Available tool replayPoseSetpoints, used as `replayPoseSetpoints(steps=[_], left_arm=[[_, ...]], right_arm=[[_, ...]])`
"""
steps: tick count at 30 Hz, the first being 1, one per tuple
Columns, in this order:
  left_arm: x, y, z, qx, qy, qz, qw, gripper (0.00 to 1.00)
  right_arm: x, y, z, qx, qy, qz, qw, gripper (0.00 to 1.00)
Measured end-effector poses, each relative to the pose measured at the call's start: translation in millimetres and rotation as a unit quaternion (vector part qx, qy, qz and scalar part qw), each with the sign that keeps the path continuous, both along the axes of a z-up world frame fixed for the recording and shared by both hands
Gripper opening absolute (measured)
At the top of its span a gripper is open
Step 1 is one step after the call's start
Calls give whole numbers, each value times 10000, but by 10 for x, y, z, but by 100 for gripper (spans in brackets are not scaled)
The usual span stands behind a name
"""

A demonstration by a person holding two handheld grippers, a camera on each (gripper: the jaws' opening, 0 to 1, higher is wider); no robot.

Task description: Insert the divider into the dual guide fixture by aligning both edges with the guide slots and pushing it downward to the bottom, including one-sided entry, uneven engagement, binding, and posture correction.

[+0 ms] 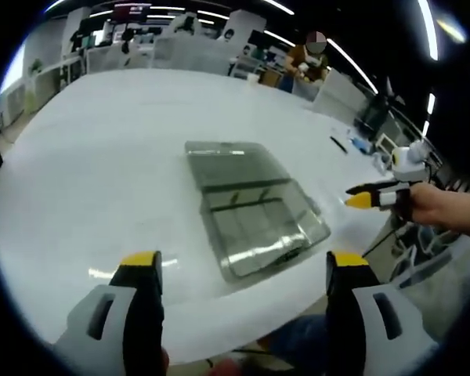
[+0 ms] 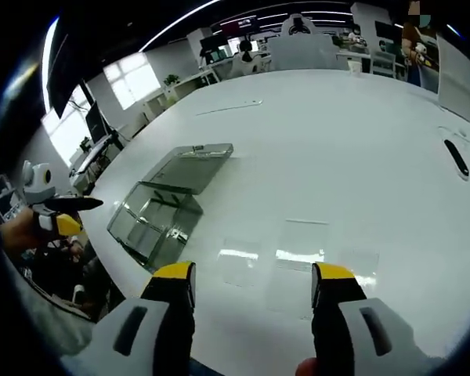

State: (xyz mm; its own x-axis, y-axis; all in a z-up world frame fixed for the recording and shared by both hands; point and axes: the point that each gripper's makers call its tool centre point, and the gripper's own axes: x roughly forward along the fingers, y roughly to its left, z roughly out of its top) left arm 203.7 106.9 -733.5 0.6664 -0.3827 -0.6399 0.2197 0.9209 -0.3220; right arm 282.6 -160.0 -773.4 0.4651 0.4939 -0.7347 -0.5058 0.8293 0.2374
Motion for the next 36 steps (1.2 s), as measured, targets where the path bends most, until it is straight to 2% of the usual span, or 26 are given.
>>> replayPoseSetpoints(steps=[15, 25, 29, 36], left_arm=[[77, -74, 20, -70, -62, -180, 9998, 84], [135, -96, 51, 31, -255, -543, 9982, 81], [170, -159, 88, 49, -416, -779, 9961, 79], [181, -250, 66, 177, -459, -1152, 9921, 79]], right_arm=[[109, -55, -145, -226, 157, -63, 9996, 54], [162, -44, -186, -296, 267, -59, 9992, 53], [180, -41, -191, -319, 289, -74, 9990, 53], [179, -49, -234, -423, 453, -82, 9980, 52]])
